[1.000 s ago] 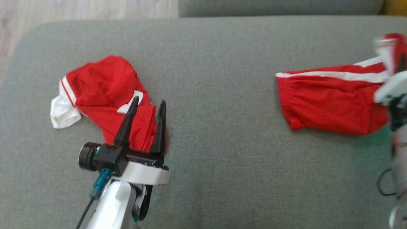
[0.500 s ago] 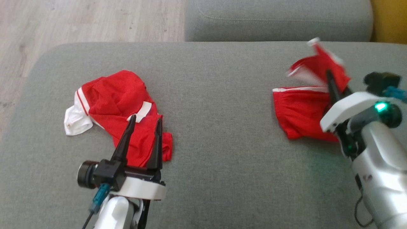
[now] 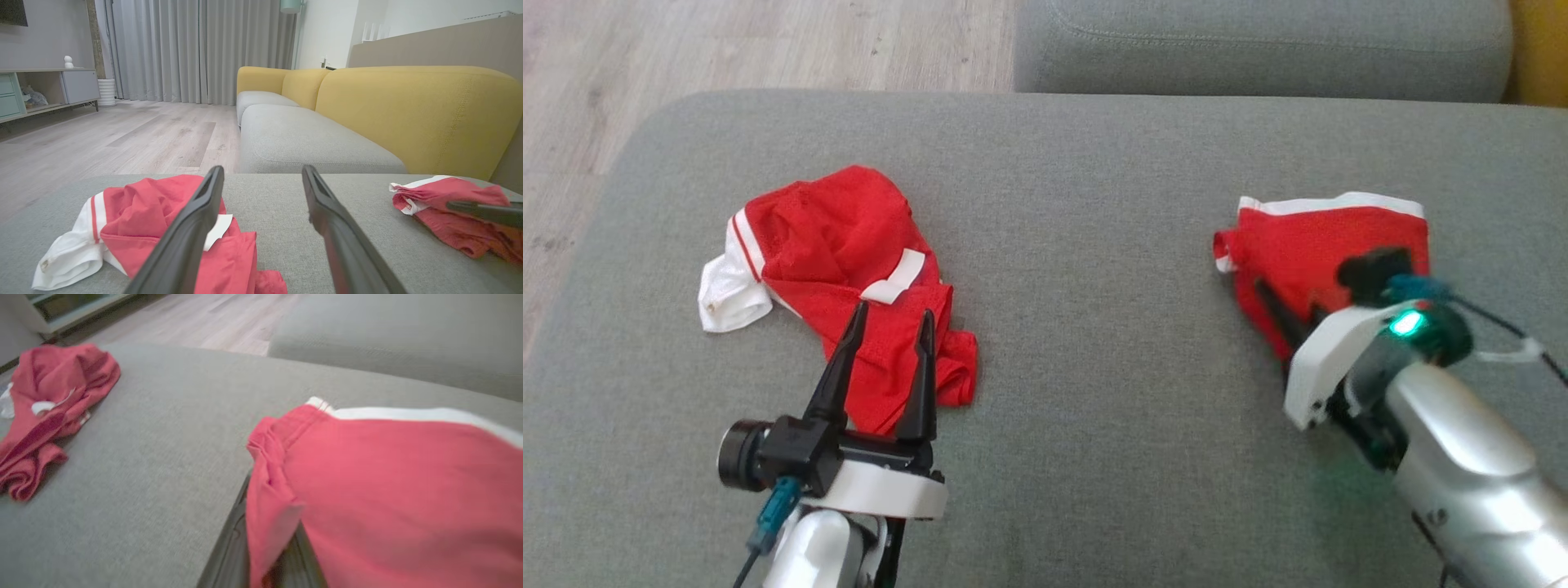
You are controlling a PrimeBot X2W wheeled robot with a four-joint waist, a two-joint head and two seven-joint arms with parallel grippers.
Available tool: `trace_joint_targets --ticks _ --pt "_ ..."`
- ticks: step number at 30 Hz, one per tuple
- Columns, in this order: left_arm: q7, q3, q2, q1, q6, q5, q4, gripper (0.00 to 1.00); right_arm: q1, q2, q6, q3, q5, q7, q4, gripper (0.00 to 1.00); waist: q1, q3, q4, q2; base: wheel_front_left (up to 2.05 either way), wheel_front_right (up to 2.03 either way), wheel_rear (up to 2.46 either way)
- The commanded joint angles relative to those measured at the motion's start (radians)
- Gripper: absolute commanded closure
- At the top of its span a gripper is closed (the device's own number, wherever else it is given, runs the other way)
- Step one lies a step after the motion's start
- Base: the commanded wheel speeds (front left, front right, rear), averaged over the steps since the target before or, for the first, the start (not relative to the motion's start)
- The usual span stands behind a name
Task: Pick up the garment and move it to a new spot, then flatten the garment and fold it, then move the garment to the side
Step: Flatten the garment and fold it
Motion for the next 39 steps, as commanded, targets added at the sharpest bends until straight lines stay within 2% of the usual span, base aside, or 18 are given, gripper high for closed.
trace_joint_targets --ticks 1,3,4,5,8,12,16,21,24,26,29,34,39 --pt "-0.005 0.032 0.005 -0.043 0.004 0.0 -0.033 0.0 -0.015 -0.015 -0.001 0.029 0.013 0.007 -0.024 1.0 -0.0001 0.0 -0.001 -0.0001 0.0 0.0 0.0" --pt "-0.005 0.032 0.005 -0.044 0.005 0.001 -0.03 0.0 -0.016 -0.025 -0.001 0.085 0.023 0.029 -0.015 1.0 -0.0001 -0.001 -0.004 -0.0001 0.0 0.0 0.0" --pt "-0.005 0.032 0.005 -0.045 0.005 0.001 -0.027 0.0 -0.018 -0.031 -0.001 0.108 0.027 0.028 -0.013 0.2 -0.0001 -0.003 -0.007 -0.0001 0.0 0.0 0.0" --pt "-0.005 0.033 0.005 -0.046 0.005 0.001 -0.025 0.0 -0.019 -0.033 -0.001 0.125 0.038 0.032 -0.009 0.0 -0.0001 -0.006 -0.011 -0.0001 0.0 0.0 0.0" --pt "-0.005 0.034 0.005 -0.049 0.004 0.002 -0.023 0.0 -0.042 -0.046 -0.001 0.125 0.074 -0.003 -0.007 0.0 -0.0001 -0.014 -0.028 -0.0001 0.0 0.0 0.0" --pt "-0.005 0.038 0.005 -0.059 0.002 0.005 -0.028 0.0 -0.082 -0.063 -0.001 0.048 0.104 -0.095 0.0 0.0 -0.0001 -0.022 -0.059 -0.0001 0.0 0.0 0.0" --pt "-0.005 0.044 0.005 -0.079 0.007 -0.006 -0.048 0.0 -0.103 -0.074 -0.001 -0.087 0.098 -0.223 -0.003 0.0 -0.0001 -0.027 -0.095 -0.0001 0.0 0.0 0.0" --pt "-0.005 0.038 0.005 -0.096 0.017 -0.021 -0.074 0.0 -0.065 -0.076 -0.001 -0.3 -0.02 -0.291 -0.043 0.0 -0.0001 -0.027 -0.135 -0.0001 0.0 0.0 0.0" --pt "-0.005 0.036 0.005 -0.095 0.026 -0.029 -0.086 0.0 0.016 -0.042 -0.001 -0.436 -0.13 -0.295 -0.127 0.0 -0.0001 -0.026 -0.155 -0.0001 0.0 0.0 0.0" --pt "-0.005 0.037 0.005 -0.087 0.029 -0.031 -0.09 0.0 0.092 0.008 -0.001 -0.524 -0.192 -0.295 -0.204 0.0 -0.0001 -0.025 -0.165 -0.0001 0.0 0.0 0.0" --pt "-0.005 0.042 0.005 -0.068 0.035 -0.038 -0.088 0.0 0.202 0.086 -0.001 -0.604 -0.28 -0.295 -0.302 0.0 -0.0001 -0.022 -0.174 -0.0001 0.0 0.0 0.0" --pt "-0.005 0.042 0.005 -0.058 0.034 -0.035 -0.087 0.0 0.289 0.169 -0.001 -0.668 -0.37 -0.283 -0.397 0.0 -0.0001 -0.002 -0.168 -0.0001 0.0 0.0 0.0" --pt "-0.005 0.037 0.005 -0.082 0.027 -0.028 -0.094 0.0 0.28 0.186 -0.001 -0.672 -0.411 -0.231 -0.448 0.0 -0.0001 0.045 -0.144 -0.0001 0.0 0.0 0.0"
